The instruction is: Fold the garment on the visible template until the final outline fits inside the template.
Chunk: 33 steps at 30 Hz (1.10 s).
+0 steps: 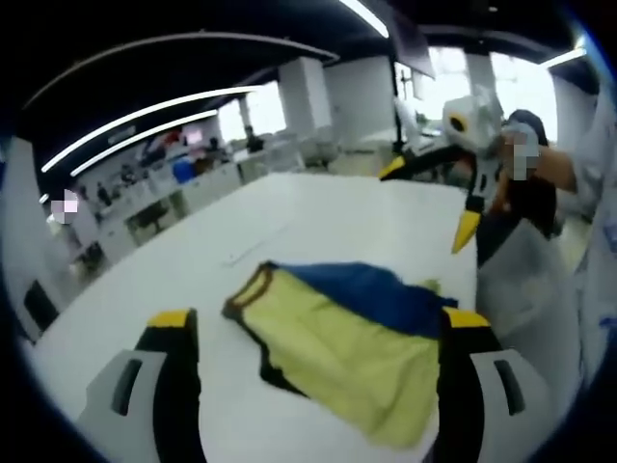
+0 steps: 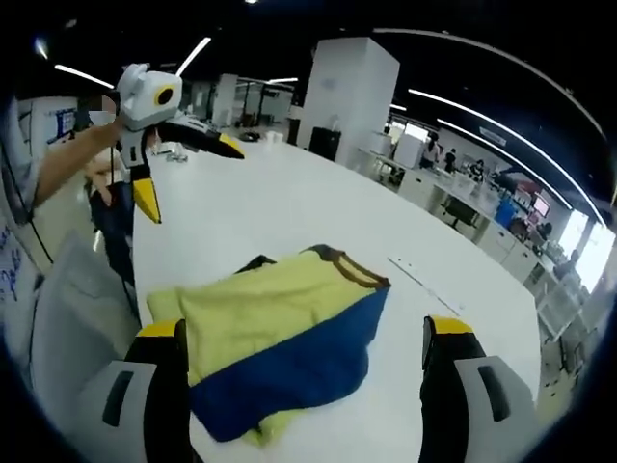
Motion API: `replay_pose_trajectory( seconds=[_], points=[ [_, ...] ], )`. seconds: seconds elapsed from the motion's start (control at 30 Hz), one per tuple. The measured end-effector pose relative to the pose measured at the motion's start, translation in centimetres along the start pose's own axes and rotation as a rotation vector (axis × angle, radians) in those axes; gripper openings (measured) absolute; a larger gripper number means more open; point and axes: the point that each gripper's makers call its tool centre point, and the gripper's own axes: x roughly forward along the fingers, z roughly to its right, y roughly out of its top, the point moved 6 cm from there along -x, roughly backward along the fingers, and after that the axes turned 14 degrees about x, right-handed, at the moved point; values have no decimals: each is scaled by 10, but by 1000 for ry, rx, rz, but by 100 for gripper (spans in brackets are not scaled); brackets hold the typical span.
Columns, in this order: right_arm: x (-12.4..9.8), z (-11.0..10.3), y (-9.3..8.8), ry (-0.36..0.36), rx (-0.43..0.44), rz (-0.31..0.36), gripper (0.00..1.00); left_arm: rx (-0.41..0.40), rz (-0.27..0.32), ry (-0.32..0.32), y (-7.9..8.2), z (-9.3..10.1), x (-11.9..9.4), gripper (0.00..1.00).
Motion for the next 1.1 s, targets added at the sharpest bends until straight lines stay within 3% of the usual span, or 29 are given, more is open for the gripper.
replay_pose_trajectory(
  seconds=[0.07, 0.2, 0.33, 0.4, 0.43, 0.7, 0.8, 0.9, 1.1],
  points=[
    [-4, -6, 2, -7, -32, 14, 100, -16, 14, 7, 1, 1, -2, 99],
    [-13, -13, 7, -3, -14, 37, 100, -42, 30, 15, 1, 3, -4, 99],
    [-20, -16, 3, -11, -37, 9, 100, -42, 33, 19, 2, 6, -10, 99],
    [-21, -20, -5, 20, 12, -18, 100, -32, 26, 12, 2, 10, -12, 99],
    [-21, -21, -6, 20, 26, 8, 100, -23, 17, 0, 1, 15, -14, 99],
    [-30, -27, -16, -27, 78, 31, 100, -47, -3, 31, -8, 32, -23, 99],
    [-33, -31, -16, -40, 88, 40, 100, -119, 5, 67, -15, 31, -26, 99],
    [-37, -36, -16, -50, 95, 64, 100, -129, 34, 68, -13, 35, -32, 99],
    [-47, -44, -21, -88, 116, 67, 100, -174, 19, 80, -17, 45, -46, 99]
  ],
)
